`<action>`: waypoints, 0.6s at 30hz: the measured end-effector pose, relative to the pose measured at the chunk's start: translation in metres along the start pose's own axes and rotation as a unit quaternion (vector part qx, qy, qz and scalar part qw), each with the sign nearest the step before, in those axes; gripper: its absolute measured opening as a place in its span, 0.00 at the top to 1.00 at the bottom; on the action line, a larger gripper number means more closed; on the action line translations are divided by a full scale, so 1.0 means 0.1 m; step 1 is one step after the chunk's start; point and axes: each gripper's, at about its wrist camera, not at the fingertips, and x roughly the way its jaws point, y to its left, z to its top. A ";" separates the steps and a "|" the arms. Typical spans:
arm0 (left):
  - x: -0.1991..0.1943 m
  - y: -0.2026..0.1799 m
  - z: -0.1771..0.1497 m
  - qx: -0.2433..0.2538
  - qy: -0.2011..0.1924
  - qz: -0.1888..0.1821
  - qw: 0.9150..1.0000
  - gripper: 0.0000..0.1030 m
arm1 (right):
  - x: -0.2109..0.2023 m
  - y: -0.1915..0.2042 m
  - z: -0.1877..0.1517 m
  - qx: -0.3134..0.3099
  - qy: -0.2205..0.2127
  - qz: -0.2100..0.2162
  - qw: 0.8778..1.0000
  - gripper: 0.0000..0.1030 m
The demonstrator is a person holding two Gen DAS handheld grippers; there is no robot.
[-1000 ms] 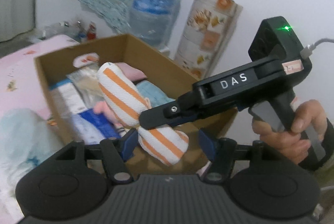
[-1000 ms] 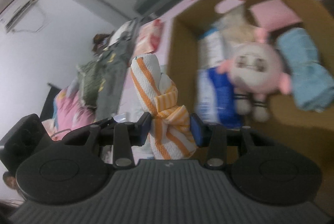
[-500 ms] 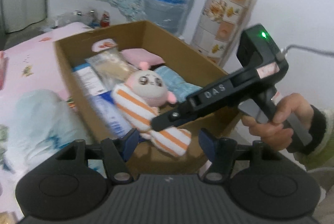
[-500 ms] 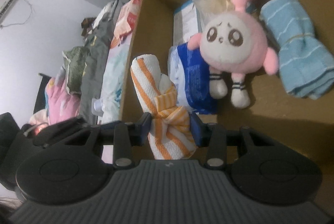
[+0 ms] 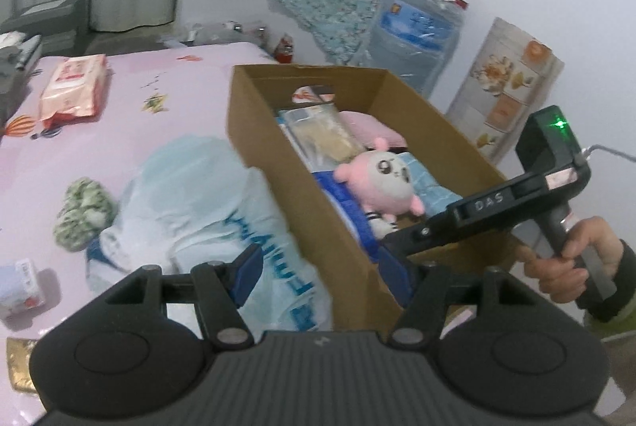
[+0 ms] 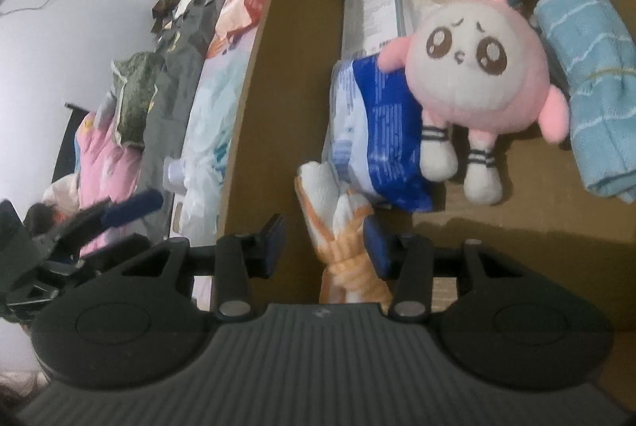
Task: Organize soft objects
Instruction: 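Move the right gripper to the white yogurt cup and grasp it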
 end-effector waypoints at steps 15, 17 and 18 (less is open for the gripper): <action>-0.46 0.59 -0.51 -0.029 -0.032 0.156 0.987 0.34 | -0.17 0.66 0.09 -0.067 -0.059 -0.020 0.996 0.55; -0.53 0.70 -0.57 -0.041 -0.036 0.174 0.983 0.34 | -0.14 0.85 0.10 -0.081 -0.066 -0.002 0.995 0.54; -0.56 0.76 -0.61 -0.047 -0.038 0.186 0.981 0.34 | -0.11 0.93 0.10 -0.087 -0.066 0.007 0.994 0.54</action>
